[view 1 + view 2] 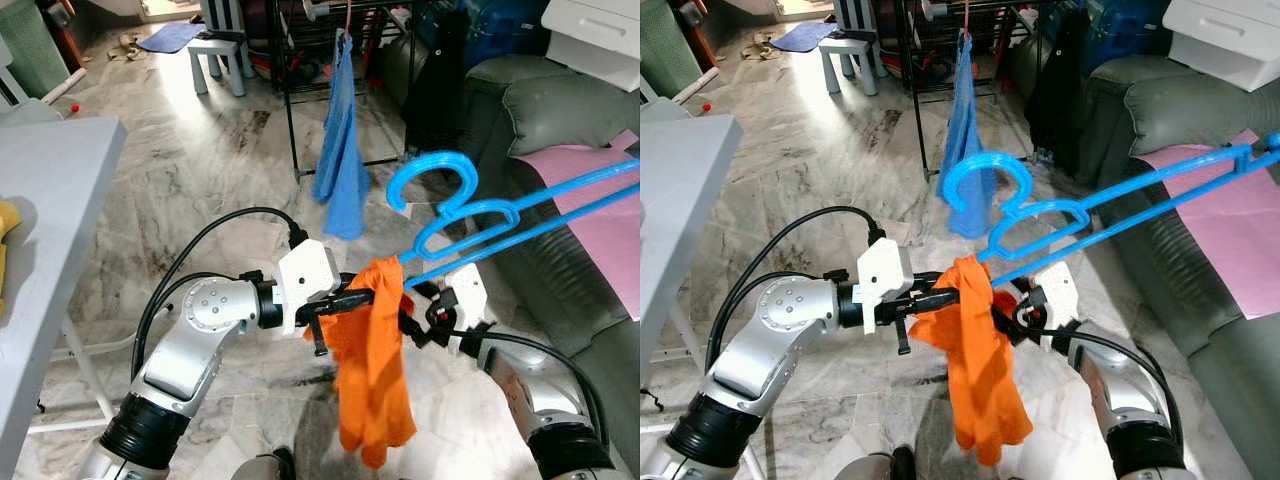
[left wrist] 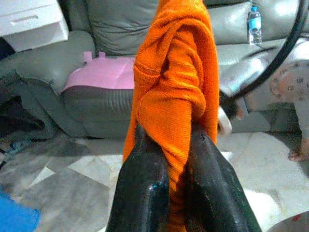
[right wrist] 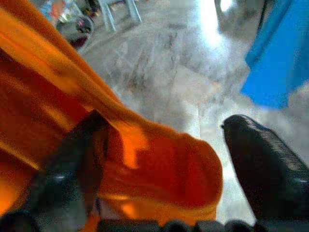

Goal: Hang hanger

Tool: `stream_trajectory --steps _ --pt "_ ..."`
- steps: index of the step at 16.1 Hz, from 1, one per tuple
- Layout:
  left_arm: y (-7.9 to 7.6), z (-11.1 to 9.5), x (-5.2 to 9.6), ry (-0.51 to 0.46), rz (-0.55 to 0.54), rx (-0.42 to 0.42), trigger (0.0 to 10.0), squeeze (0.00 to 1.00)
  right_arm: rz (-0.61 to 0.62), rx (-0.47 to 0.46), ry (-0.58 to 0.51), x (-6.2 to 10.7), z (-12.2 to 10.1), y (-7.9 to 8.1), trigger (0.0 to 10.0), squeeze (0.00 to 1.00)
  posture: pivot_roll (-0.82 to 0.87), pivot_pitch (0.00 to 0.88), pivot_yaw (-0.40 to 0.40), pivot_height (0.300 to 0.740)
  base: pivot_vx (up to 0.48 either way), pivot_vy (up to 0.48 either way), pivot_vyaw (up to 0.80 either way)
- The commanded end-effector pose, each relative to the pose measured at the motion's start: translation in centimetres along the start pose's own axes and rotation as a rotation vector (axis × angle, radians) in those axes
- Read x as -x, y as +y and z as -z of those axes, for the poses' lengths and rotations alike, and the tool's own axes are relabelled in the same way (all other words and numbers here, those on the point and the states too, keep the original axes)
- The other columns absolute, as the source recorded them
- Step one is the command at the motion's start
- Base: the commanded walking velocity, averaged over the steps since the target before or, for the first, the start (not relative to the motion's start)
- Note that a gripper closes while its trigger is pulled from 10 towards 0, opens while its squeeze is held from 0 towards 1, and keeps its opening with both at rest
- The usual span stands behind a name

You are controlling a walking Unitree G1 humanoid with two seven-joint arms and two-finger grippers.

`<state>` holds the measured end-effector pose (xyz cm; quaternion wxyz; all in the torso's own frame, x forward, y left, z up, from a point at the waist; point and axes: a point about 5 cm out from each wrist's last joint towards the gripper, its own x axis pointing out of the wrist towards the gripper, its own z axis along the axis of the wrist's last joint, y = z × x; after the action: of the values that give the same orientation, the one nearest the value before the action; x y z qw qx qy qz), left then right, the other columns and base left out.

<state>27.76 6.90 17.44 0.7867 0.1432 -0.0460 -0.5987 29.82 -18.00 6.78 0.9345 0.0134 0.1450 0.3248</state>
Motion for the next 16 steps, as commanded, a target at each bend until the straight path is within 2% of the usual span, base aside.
stream_trajectory --steps 1,4,5,7,10,13,14,15,16 --pt "1.0 -1.4 0.4 -0.035 -0.028 -0.054 10.0 0.00 0.059 -0.052 0.048 0.5 1.2 -0.7 0.0 0.00 -0.04 0.116 0.033 0.740 0.000 0.000 0.00" --pt "2.2 -1.4 1.3 -0.016 -0.074 -0.070 10.0 0.00 0.191 -0.110 0.105 1.7 2.8 -2.4 0.0 0.00 -0.04 0.117 0.032 0.740 0.000 0.000 0.00" --pt "2.8 -1.4 1.8 -0.005 -0.097 -0.073 10.0 0.00 0.276 -0.143 0.100 2.5 3.0 -3.6 0.0 0.00 -0.04 0.117 0.032 0.740 0.000 0.000 0.00" --pt "3.3 -1.0 2.4 0.013 -0.122 -0.072 10.0 0.00 0.378 -0.178 0.074 3.7 2.8 -5.1 0.0 0.00 -0.05 0.115 0.034 0.740 0.000 0.000 0.00" --pt "3.8 -0.3 3.3 0.035 -0.175 -0.062 10.0 0.00 0.551 -0.172 0.007 5.7 1.6 -7.7 0.0 0.00 -0.05 0.117 0.030 0.740 0.000 0.000 0.00" --pt "3.9 1.3 4.1 0.072 -0.225 -0.037 10.0 0.00 0.666 -0.117 -0.169 6.8 -3.1 -10.0 0.0 0.00 -0.06 0.115 0.032 0.740 0.000 0.000 0.00" --pt "3.7 2.3 4.1 0.089 -0.239 -0.025 10.0 0.00 0.746 -0.094 -0.291 7.2 -6.7 -11.2 0.0 0.00 -0.06 0.111 0.030 0.740 0.000 0.000 0.00" --pt "3.6 2.5 4.1 0.093 -0.239 -0.020 10.0 0.00 0.767 -0.081 -0.320 7.3 -7.8 -11.5 0.0 0.00 -0.06 0.110 0.030 0.740 0.000 0.000 0.00" --pt "3.3 3.1 4.0 0.097 -0.239 -0.002 10.0 0.00 0.790 -0.064 -0.395 7.2 -10.4 -11.9 0.0 0.00 -0.06 0.110 0.028 0.740 0.000 0.000 0.00"
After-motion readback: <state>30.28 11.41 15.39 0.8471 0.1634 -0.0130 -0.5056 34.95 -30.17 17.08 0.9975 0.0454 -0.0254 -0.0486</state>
